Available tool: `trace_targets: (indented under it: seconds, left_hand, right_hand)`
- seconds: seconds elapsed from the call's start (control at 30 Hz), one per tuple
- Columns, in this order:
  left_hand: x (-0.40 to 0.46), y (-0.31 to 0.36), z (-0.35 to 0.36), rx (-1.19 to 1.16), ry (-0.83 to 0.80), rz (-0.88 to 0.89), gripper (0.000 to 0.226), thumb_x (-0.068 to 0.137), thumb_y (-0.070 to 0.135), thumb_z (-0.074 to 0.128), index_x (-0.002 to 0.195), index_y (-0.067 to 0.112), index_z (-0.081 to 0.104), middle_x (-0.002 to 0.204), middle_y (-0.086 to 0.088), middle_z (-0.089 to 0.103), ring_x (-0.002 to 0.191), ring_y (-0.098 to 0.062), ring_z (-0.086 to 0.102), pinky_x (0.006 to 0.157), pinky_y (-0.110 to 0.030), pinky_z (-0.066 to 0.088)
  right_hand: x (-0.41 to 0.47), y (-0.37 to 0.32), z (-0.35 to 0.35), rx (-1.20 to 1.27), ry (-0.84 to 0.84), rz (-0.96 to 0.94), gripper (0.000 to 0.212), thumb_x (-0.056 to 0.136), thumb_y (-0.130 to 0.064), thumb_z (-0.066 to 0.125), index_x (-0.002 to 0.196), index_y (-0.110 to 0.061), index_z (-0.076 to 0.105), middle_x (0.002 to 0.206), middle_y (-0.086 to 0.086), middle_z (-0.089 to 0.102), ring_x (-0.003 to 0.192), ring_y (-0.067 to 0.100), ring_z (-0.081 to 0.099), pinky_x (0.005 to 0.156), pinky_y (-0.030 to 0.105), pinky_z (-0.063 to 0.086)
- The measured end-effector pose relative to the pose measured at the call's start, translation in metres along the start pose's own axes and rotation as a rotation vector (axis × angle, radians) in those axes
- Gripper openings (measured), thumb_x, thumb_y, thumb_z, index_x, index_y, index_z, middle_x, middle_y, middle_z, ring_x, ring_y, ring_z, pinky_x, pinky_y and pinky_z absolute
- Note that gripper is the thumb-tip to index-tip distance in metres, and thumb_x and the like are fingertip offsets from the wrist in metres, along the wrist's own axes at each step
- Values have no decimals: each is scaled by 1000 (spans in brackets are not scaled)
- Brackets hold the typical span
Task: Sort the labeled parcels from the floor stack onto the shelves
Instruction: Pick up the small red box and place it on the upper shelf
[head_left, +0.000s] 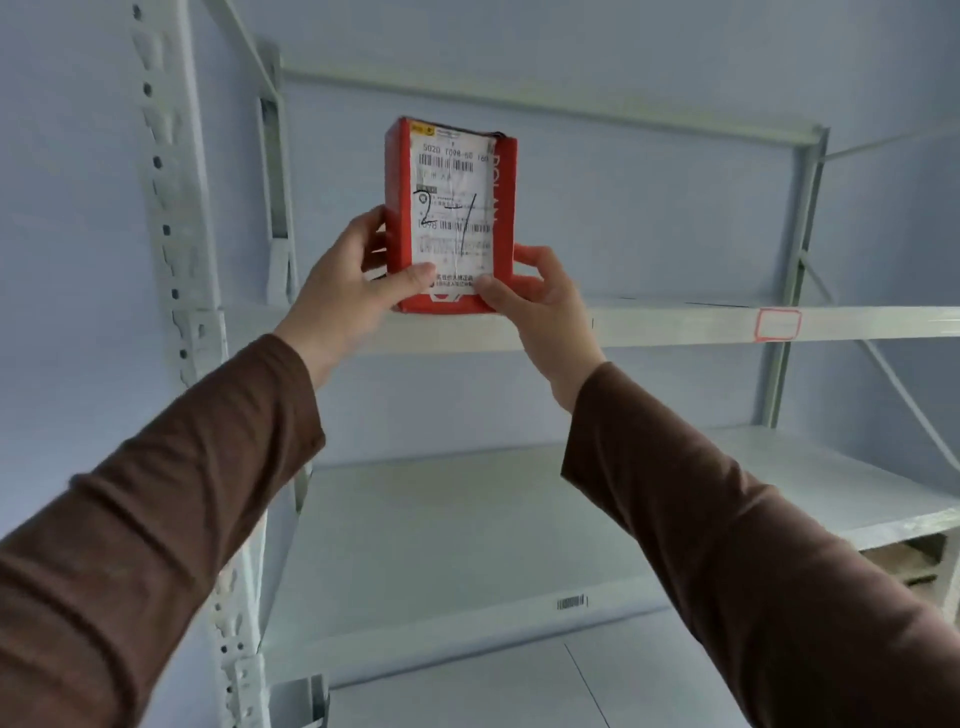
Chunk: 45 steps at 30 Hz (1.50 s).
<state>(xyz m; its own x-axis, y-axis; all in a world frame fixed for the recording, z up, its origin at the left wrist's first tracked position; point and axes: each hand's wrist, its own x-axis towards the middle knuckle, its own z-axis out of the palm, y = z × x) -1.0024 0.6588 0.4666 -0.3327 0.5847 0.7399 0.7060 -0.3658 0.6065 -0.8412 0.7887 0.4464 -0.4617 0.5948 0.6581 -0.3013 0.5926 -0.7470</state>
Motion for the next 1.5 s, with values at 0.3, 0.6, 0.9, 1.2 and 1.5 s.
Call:
trace_targets:
  seconds: [0.3, 0.6, 0.9, 1.2, 1.5]
  left_hand:
    - [48, -31, -41, 61, -55, -152, 65, 86, 41, 76, 142, 26, 46, 129, 8, 67, 113, -7, 68, 88, -21, 57]
    - [66, -56, -56, 223, -126, -125, 79, 79, 35, 84, 142, 28, 36, 124, 16, 57, 106, 3, 60, 77, -15, 48]
    - [82, -76, -65, 337, -191, -133, 95, 78, 36, 86, 152, 30, 26, 128, 10, 57, 112, -8, 58, 83, -16, 43]
    - [95, -83, -63, 409, -228, -162, 96, 80, 40, 83, 155, 22, 27, 144, 3, 58, 131, -17, 56, 96, -26, 48]
    - [110, -92, -61, 415, -231, -260, 92, 82, 32, 84, 154, 21, 29, 135, -7, 63, 112, -21, 64, 99, -36, 55]
  right_hand:
    - [74, 26, 29, -176, -40, -86, 42, 85, -44, 80, 116, -21, 63, 108, -5, 77, 96, 13, 75, 93, 46, 59]
    - [88, 40, 49, -297, -87, -81, 59, 88, -28, 81, 138, -21, 49, 122, -1, 71, 92, 12, 75, 87, 39, 63]
    - [102, 47, 57, -451, -100, -54, 64, 86, -37, 82, 137, -25, 46, 126, -4, 68, 104, 15, 70, 91, 43, 60]
    - [121, 46, 61, -504, -136, 15, 67, 87, -49, 77, 140, -22, 47, 108, -8, 76, 96, 12, 73, 84, 36, 59]
    - [150, 52, 69, -574, -217, 80, 66, 87, -46, 78, 139, -21, 45, 114, -3, 75, 94, 14, 73, 74, 28, 57]
